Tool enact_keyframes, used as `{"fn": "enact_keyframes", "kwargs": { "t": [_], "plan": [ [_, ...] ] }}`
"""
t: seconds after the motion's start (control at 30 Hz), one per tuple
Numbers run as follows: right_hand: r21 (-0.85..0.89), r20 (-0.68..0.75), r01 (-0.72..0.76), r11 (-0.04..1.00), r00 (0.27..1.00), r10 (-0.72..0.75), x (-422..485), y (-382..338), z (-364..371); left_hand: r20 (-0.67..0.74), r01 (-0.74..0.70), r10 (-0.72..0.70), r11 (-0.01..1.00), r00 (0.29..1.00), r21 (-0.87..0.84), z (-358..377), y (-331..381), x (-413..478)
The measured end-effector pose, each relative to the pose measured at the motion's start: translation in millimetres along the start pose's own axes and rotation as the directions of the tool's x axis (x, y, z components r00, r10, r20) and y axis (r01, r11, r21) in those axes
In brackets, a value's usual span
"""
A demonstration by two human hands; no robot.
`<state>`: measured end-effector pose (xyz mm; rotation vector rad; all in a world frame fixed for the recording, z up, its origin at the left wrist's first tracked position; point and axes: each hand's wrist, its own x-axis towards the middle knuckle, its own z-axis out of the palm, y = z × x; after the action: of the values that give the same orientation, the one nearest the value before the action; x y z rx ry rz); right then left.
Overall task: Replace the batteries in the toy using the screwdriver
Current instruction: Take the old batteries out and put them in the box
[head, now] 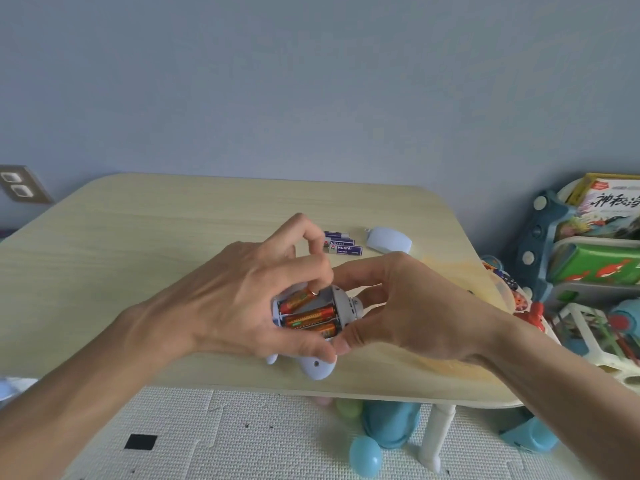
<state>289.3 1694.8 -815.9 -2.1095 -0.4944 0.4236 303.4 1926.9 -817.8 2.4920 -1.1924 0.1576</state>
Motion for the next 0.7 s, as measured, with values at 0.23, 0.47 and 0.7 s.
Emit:
{"fn": "enact_keyframes", "kwargs": {
  "t": [0.23, 0.47, 0.7],
  "plan": [
    [0.01, -0.024, -0.016, 1.0, 1.0, 0.017, 1, 4, 3, -0.13, 0.006, -0.013, 0.998, 0.991, -0.056, 2, -7, 1],
    [0.139, -0.017, -0.049, 0.989, 0.998, 0.052, 2, 6, 5, -0.221, 0.047, -0.074, 0.991, 0.973, -0.127, 6, -23, -13],
    [0.318, -0.011, -0.1, 0.943, 0.994, 0.109, 9, 13, 11, -0.268, 0.098, -0.183, 0.948, 0.946, -0.303, 11, -31, -20]
  ]
}}
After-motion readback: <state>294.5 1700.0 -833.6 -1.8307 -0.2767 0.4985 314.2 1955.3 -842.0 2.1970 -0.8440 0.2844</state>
